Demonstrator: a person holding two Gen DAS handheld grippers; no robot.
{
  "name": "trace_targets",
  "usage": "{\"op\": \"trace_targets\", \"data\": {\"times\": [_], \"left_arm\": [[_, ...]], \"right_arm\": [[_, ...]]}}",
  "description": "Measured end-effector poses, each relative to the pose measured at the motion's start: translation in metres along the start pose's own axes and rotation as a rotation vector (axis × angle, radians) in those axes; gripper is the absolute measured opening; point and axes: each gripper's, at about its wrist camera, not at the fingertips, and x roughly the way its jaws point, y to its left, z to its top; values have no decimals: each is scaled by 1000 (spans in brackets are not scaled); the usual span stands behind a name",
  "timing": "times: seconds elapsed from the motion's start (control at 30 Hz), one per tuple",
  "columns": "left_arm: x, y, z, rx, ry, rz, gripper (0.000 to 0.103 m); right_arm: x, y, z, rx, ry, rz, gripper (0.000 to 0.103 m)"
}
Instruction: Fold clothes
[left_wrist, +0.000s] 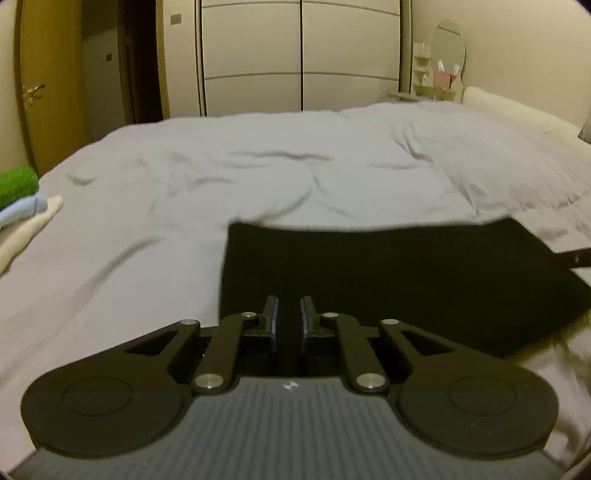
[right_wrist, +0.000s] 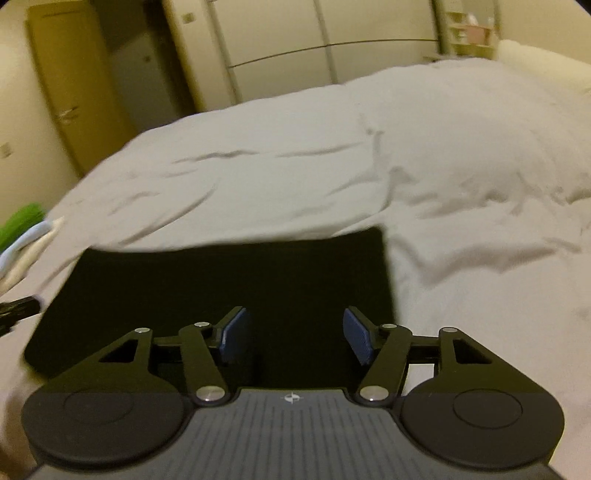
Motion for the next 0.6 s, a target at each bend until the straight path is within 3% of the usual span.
{"op": "trace_targets", "data": {"times": [0.17, 0.3, 0.43, 0.6], "left_arm": [[14, 2, -35, -73, 129, 112, 9], [-13, -9, -25, -115, 131, 169, 9], [-30, -32, -23, -111, 99, 152, 11], [-9, -43, -27, -84, 186, 207, 11]], "right_arm": [[6, 7, -46, -25, 63, -79, 64], [-7, 2, -44, 20, 58, -92, 64], [-30, 14, -41, 14, 11, -88, 72], [-3, 14, -57, -13, 105, -127, 75]]}}
